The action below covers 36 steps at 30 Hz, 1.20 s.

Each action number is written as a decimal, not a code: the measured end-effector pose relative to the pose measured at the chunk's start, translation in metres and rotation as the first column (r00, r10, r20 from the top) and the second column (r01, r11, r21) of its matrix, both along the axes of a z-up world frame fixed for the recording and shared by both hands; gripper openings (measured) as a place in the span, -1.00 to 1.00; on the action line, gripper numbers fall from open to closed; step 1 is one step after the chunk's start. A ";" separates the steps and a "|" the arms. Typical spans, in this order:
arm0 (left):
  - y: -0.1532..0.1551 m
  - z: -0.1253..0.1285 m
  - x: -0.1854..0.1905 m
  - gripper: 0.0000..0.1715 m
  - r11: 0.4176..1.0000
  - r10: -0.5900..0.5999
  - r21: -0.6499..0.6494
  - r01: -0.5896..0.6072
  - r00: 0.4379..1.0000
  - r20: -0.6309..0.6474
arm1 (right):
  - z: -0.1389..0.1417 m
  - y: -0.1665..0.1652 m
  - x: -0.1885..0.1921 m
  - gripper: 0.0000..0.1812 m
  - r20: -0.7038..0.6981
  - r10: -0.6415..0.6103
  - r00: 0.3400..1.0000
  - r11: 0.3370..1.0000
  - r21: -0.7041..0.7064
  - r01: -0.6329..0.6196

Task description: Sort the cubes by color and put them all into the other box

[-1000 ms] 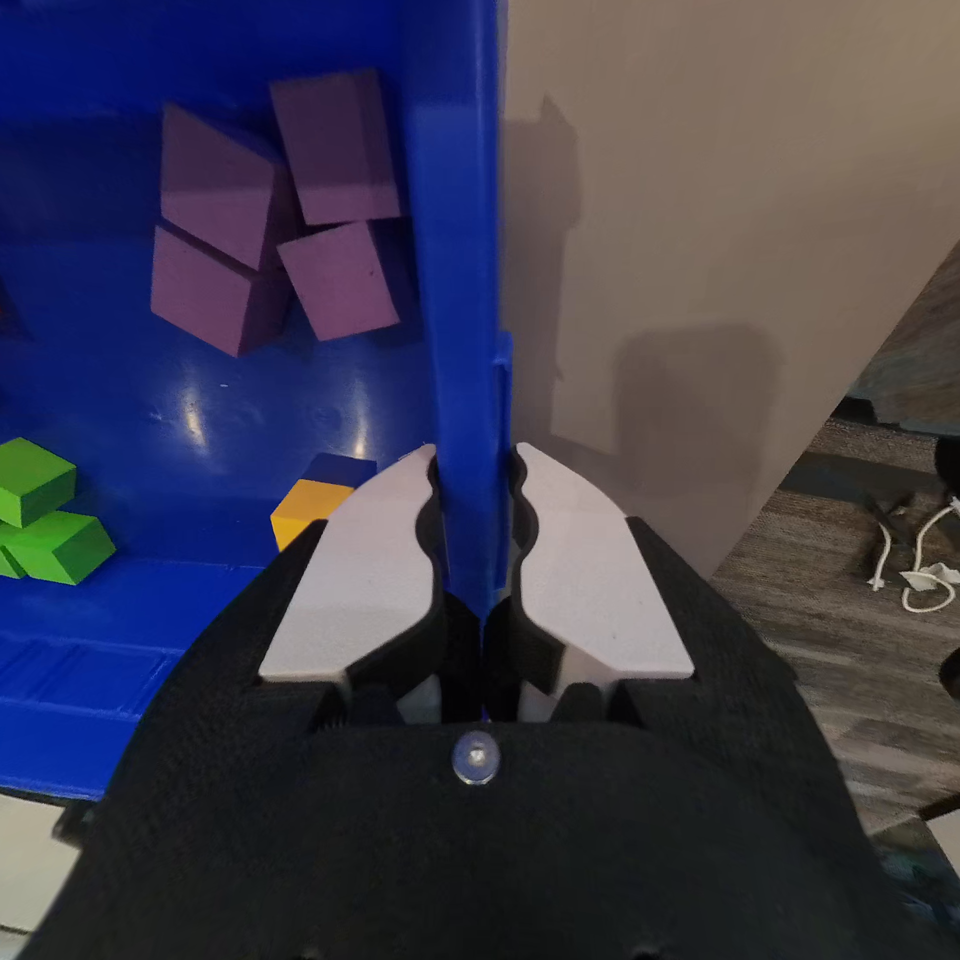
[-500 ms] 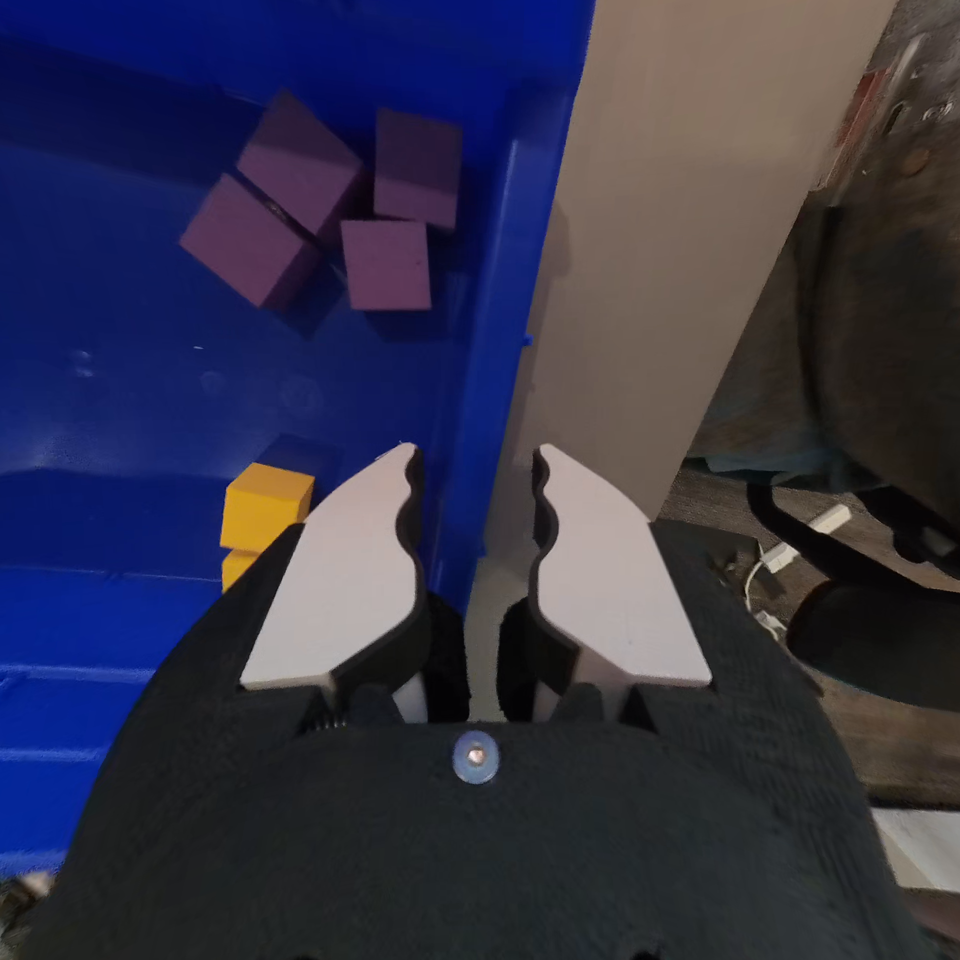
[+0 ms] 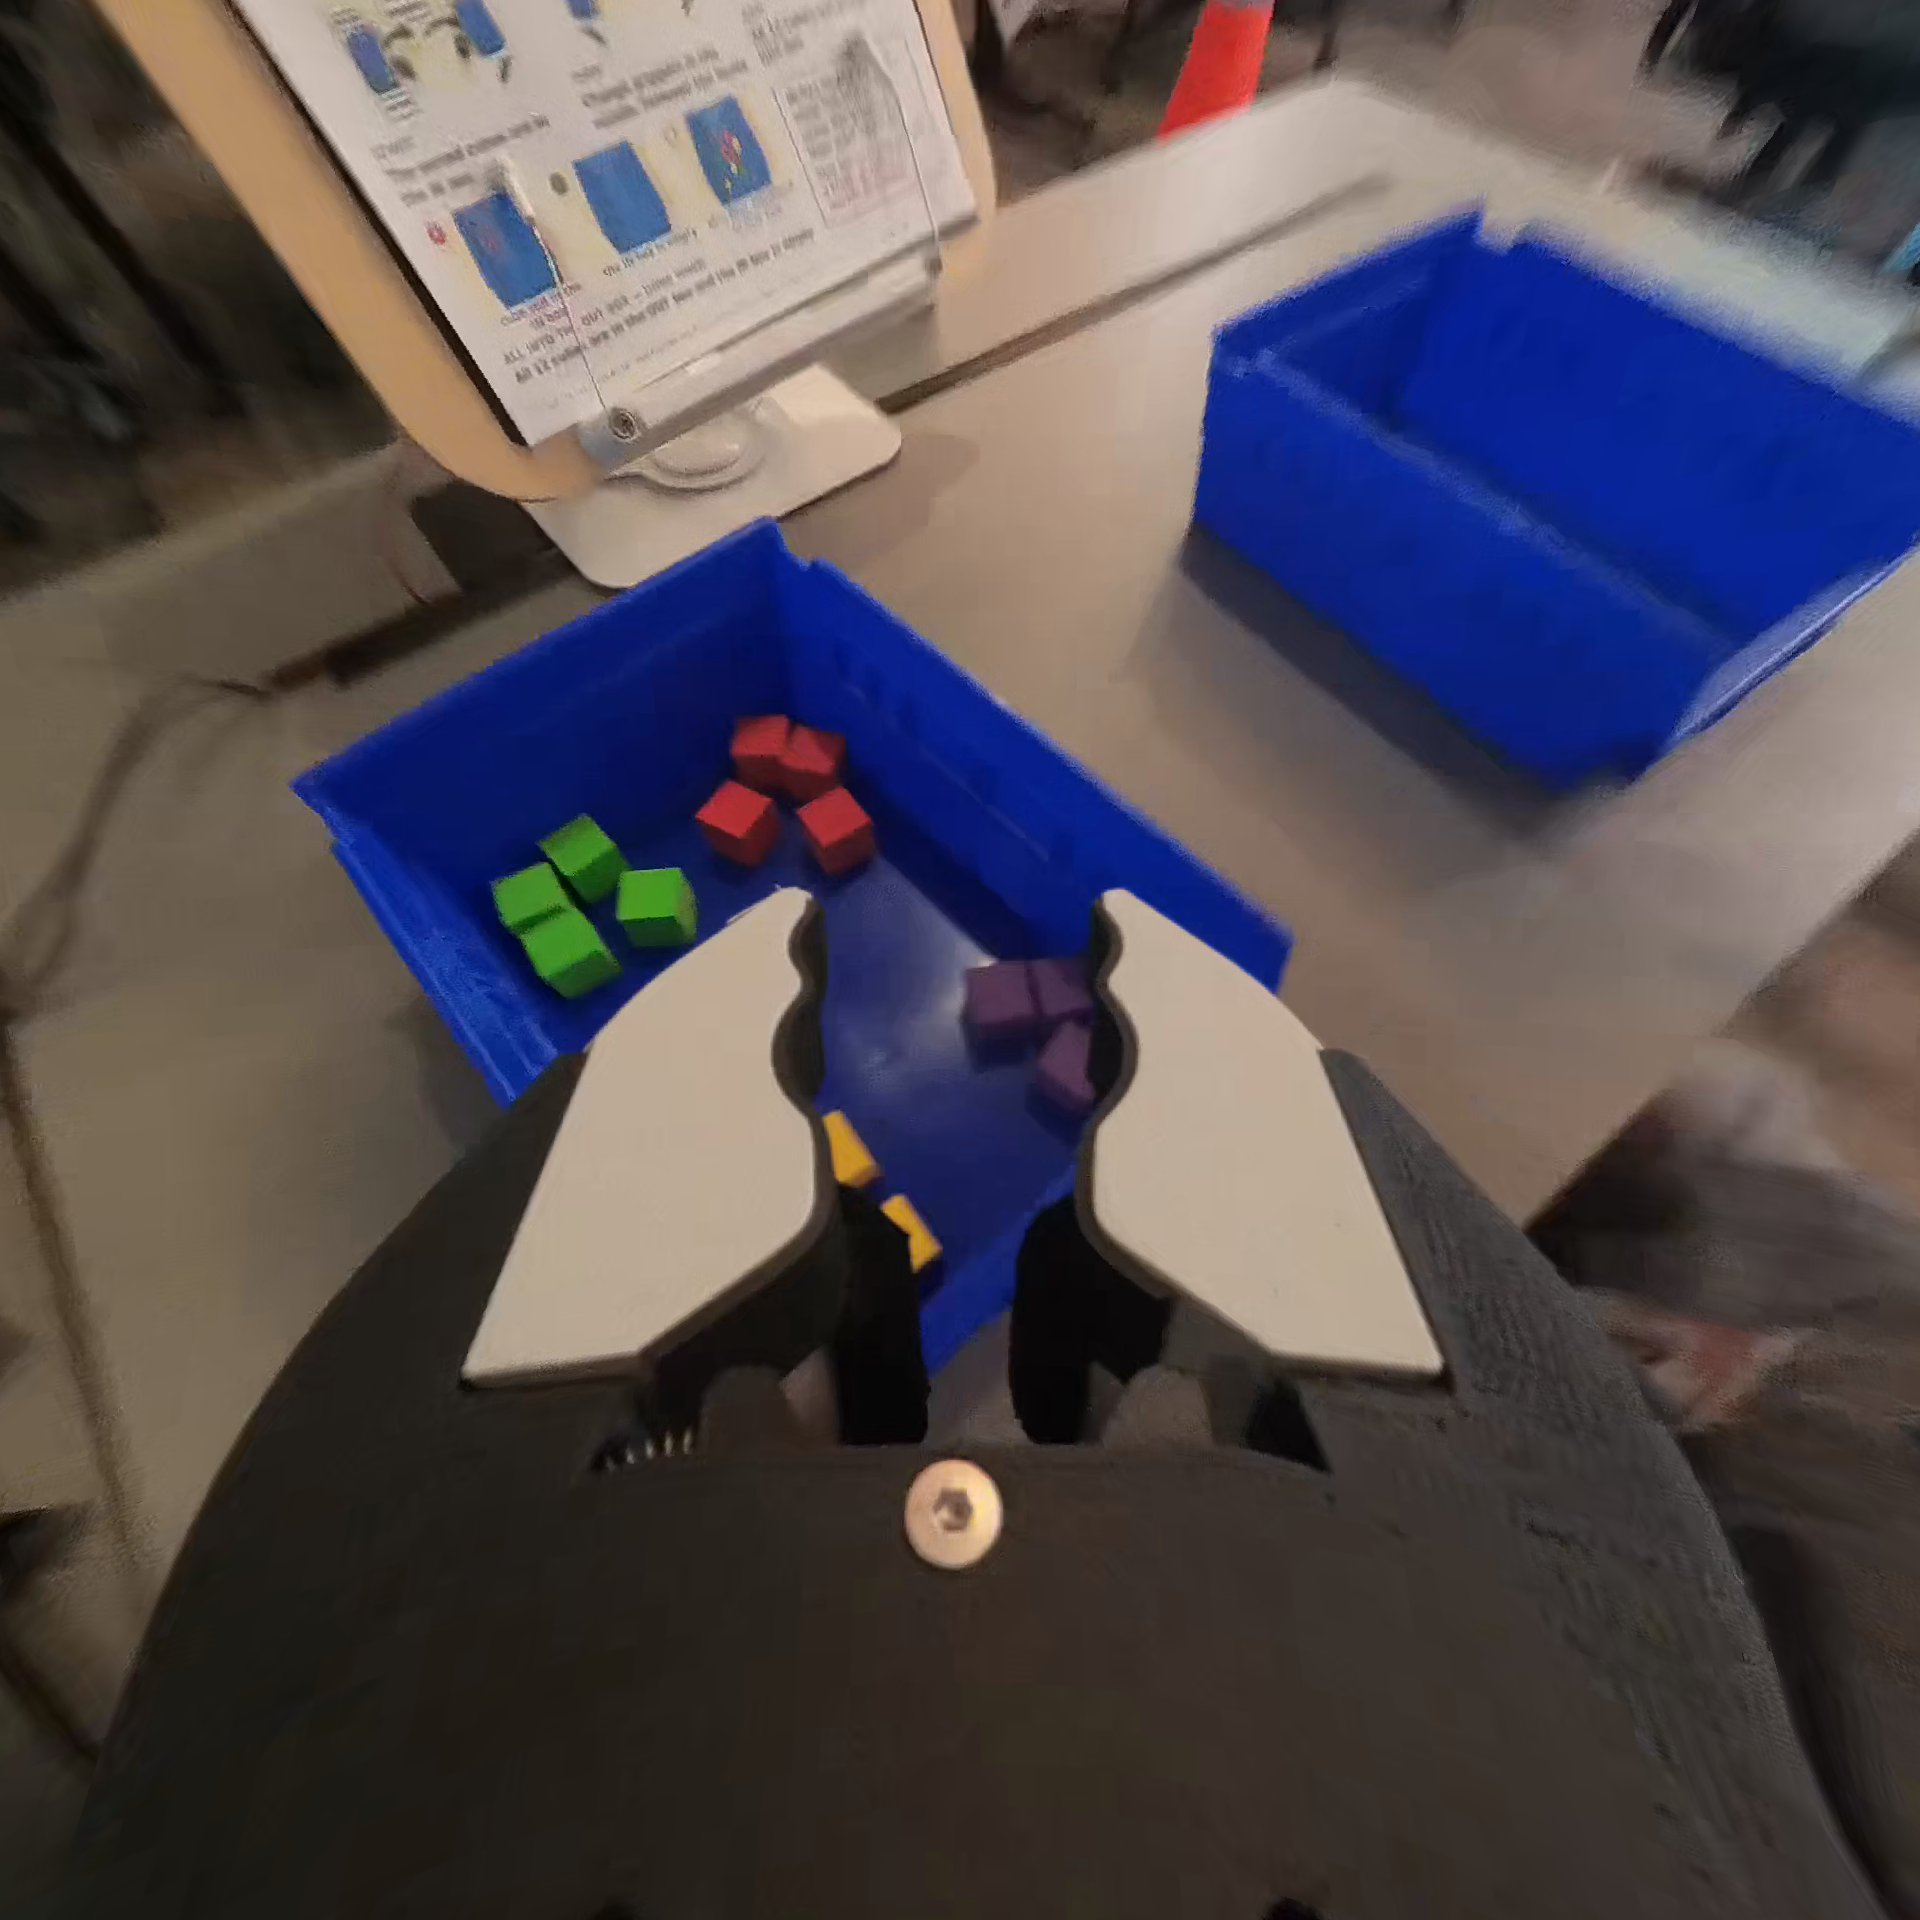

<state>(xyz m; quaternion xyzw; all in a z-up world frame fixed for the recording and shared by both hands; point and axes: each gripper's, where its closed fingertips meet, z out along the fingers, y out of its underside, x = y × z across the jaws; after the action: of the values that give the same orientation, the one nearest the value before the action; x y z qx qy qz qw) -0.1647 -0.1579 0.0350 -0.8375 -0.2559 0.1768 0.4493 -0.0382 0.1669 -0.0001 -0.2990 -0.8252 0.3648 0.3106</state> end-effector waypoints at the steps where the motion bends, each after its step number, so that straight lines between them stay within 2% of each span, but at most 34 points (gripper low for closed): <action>1: 0.004 -0.011 -0.003 -0.37 0.994 0.000 -0.109 -0.006 0.999 -0.055 | 0.006 -0.001 0.000 -0.39 -0.032 0.004 0.999 1.000 -0.018 -0.005; 3: 0.006 -0.025 -0.015 -0.15 0.956 0.026 -0.285 -0.073 0.986 -0.167 | 0.009 0.003 0.000 -0.41 -0.069 -0.013 0.998 1.000 0.002 0.013; 4: 0.009 -0.027 -0.021 -0.03 0.944 0.039 -0.313 -0.105 0.977 -0.211 | 0.009 0.006 -0.001 -0.42 -0.090 -0.022 0.996 1.000 0.016 0.024; 6: 0.013 -0.029 -0.030 0.03 0.952 0.075 -0.273 -0.141 0.968 -0.241 | 0.007 0.013 -0.007 -0.47 -0.148 -0.040 0.988 0.999 0.025 0.045; 7: 0.015 -0.031 -0.032 0.13 0.962 0.090 -0.233 -0.144 0.970 -0.227 | 0.004 0.016 -0.010 -0.49 -0.158 -0.044 0.986 0.999 0.021 0.048; 9: 0.018 -0.040 -0.036 0.18 0.975 0.105 -0.177 -0.136 0.979 -0.175 | -0.003 0.018 -0.016 -0.51 -0.149 -0.050 0.988 0.999 -0.001 0.050; 10: 0.016 -0.045 -0.037 0.18 0.972 0.108 -0.192 -0.134 0.984 -0.143 | -0.007 0.018 -0.019 -0.51 -0.135 -0.047 0.990 0.999 -0.012 0.046; 12: 0.009 -0.056 -0.040 0.02 0.957 0.134 -0.244 -0.155 0.986 -0.102 | -0.013 0.021 -0.026 -0.51 -0.107 -0.057 0.993 0.998 -0.008 0.057; 14: 0.014 -0.068 -0.041 -0.16 0.965 0.138 -0.223 -0.139 0.990 -0.021 | -0.018 0.025 -0.033 -0.52 -0.086 -0.066 0.994 0.998 -0.002 0.066; 17: 0.028 -0.098 -0.039 -0.19 0.957 0.126 -0.276 -0.086 0.983 0.132 | -0.019 0.022 -0.040 -0.51 -0.079 -0.045 0.996 0.999 -0.017 0.044; 21: 0.030 -0.132 -0.045 -0.21 0.913 0.168 -0.401 -0.077 0.966 0.197 | -0.019 0.022 -0.037 -0.51 -0.102 -0.041 0.994 0.998 0.049 0.047; 27: 0.038 -0.140 -0.039 -0.22 0.918 0.159 -0.393 -0.054 0.958 0.239 | -0.016 0.035 -0.030 -0.51 -0.132 -0.086 0.987 0.985 0.140 0.105; 36: 0.038 -0.166 -0.037 -0.23 0.910 0.187 -0.413 -0.033 0.922 0.339 | -0.011 0.034 -0.029 -0.51 -0.141 -0.105 0.984 0.982 0.144 0.125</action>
<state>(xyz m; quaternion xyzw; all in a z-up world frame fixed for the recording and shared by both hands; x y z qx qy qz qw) -0.2018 -0.1197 -0.1309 -0.9134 -0.3421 0.0893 0.2016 -0.0669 0.2010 -0.0108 -0.2967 -0.8094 0.3014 0.4074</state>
